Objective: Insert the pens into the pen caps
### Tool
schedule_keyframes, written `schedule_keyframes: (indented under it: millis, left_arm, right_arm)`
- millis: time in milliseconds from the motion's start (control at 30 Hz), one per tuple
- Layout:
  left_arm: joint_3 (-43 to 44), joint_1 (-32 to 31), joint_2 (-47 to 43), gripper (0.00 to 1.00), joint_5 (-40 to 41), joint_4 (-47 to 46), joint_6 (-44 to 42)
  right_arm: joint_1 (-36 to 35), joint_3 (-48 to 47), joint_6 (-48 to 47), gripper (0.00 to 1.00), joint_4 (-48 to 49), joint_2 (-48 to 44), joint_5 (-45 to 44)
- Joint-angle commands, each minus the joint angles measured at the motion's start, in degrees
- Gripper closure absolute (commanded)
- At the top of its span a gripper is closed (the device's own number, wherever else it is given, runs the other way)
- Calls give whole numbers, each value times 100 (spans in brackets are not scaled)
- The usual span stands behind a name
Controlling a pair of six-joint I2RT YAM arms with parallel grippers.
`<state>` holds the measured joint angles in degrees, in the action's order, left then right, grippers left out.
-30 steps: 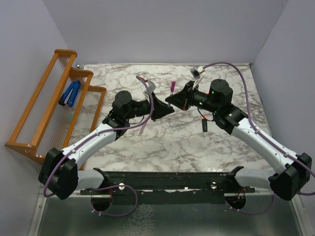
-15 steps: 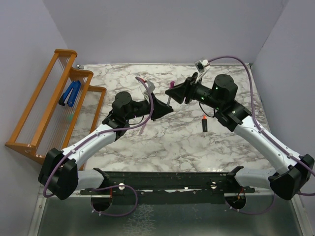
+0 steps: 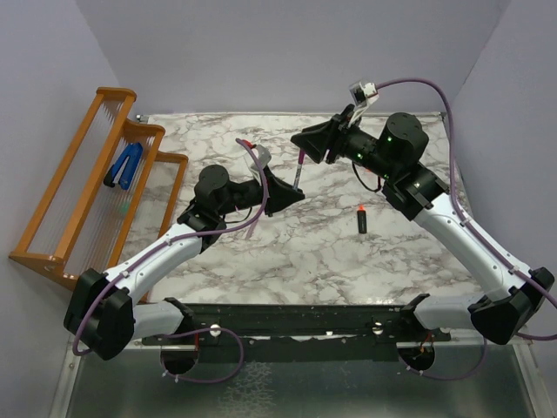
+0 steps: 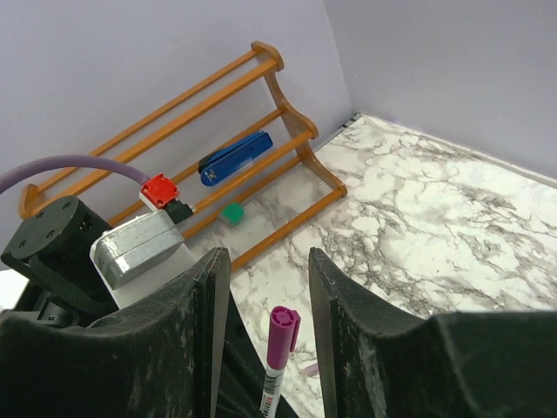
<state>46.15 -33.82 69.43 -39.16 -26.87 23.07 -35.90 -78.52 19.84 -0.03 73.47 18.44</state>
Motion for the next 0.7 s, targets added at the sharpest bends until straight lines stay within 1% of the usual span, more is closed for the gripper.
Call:
schedule_keyframes:
  millis: [0, 667]
  left_arm:
    - [-66, -10, -148, 100, 75, -29, -83]
    - [17, -10, -79, 100, 102, -29, -119]
  right_arm:
    - [21, 3, -85, 54, -138, 12, -100]
    - [21, 293, -24, 55, -164, 71, 157]
